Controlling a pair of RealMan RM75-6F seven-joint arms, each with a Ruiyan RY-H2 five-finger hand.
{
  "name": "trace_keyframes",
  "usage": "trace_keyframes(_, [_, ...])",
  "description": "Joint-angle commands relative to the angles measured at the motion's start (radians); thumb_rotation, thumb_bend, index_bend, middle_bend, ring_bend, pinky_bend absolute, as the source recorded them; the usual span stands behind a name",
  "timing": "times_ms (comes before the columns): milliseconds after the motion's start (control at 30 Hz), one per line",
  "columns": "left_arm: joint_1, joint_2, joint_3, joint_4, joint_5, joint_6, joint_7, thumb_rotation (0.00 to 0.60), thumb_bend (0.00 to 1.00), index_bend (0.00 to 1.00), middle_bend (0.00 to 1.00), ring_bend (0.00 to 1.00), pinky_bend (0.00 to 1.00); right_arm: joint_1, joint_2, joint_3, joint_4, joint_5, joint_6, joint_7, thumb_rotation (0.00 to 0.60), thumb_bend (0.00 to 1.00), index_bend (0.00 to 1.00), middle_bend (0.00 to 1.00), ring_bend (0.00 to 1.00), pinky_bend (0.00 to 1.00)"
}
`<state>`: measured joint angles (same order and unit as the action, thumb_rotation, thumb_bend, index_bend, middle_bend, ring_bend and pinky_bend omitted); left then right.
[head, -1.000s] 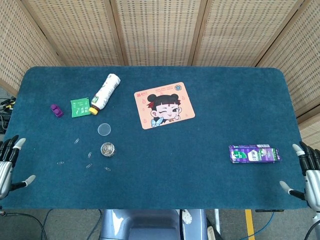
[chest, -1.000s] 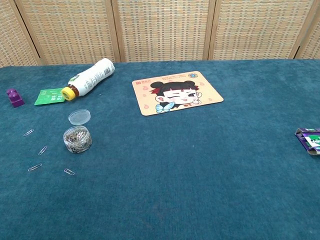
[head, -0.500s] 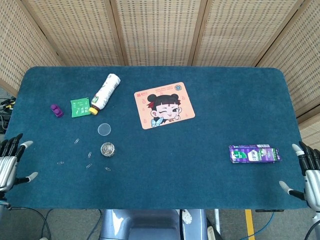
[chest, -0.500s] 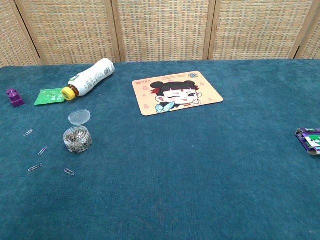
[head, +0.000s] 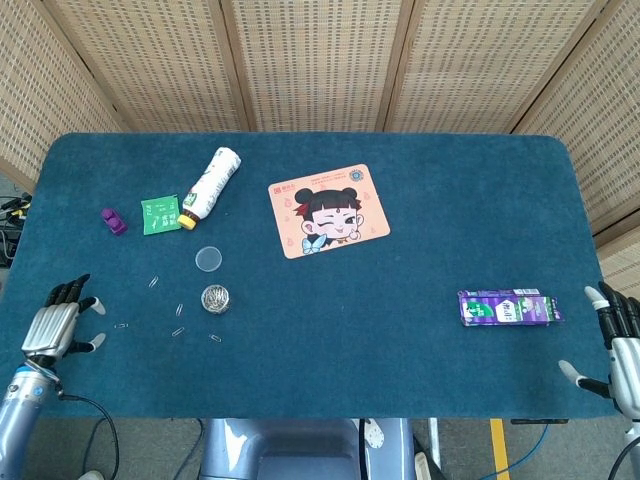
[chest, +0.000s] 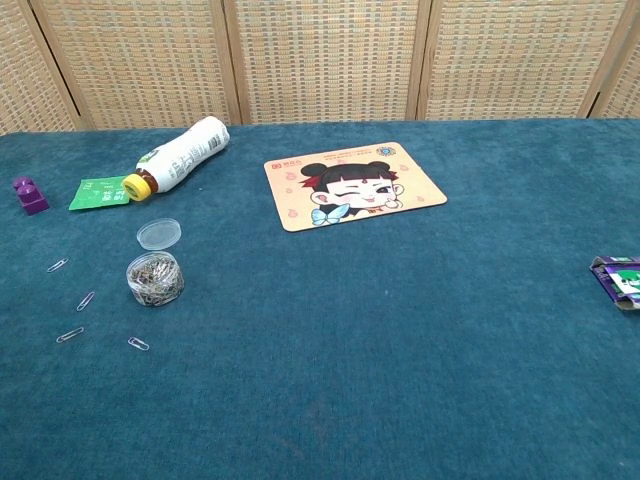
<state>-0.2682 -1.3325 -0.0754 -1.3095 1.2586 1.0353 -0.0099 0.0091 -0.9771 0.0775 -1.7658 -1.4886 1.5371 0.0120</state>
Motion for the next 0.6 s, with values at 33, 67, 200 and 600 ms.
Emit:
trace_keyframes(33, [-0.018,-0.022,0.005,0.025,-0.019,-0.033,0.023,0.600,0.28,0.43,0.00,0.00,0.00,0.000,0.000,0.001,-0.001,0.001,-0.001,0.000,0.600,0.00,0.00,0.00,0.00,0.00])
trace_keyframes(67, [-0.021,-0.029,0.007,0.031,-0.024,-0.043,0.028,0.600,0.29,0.44,0.00,0.00,0.00,0.001,0.000,0.001,-0.001,0.003,-0.002,0.001,0.600,0.00,0.00,0.00,0.00,0.00])
trace_keyframes(200, [-0.030,-0.044,0.007,0.046,-0.046,-0.070,0.032,0.600,0.36,0.46,0.00,0.00,0.00,0.002,0.002,0.002,0.001,0.007,-0.004,0.009,0.600,0.00,0.00,0.00,0.00,0.00])
trace_keyframes(600, [-0.054,-0.072,-0.005,0.074,-0.102,-0.111,0.072,0.600,0.37,0.48,0.00,0.00,0.00,0.005,0.005,0.003,0.002,0.012,-0.012,0.018,0.600,0.00,0.00,0.00,0.00,0.00])
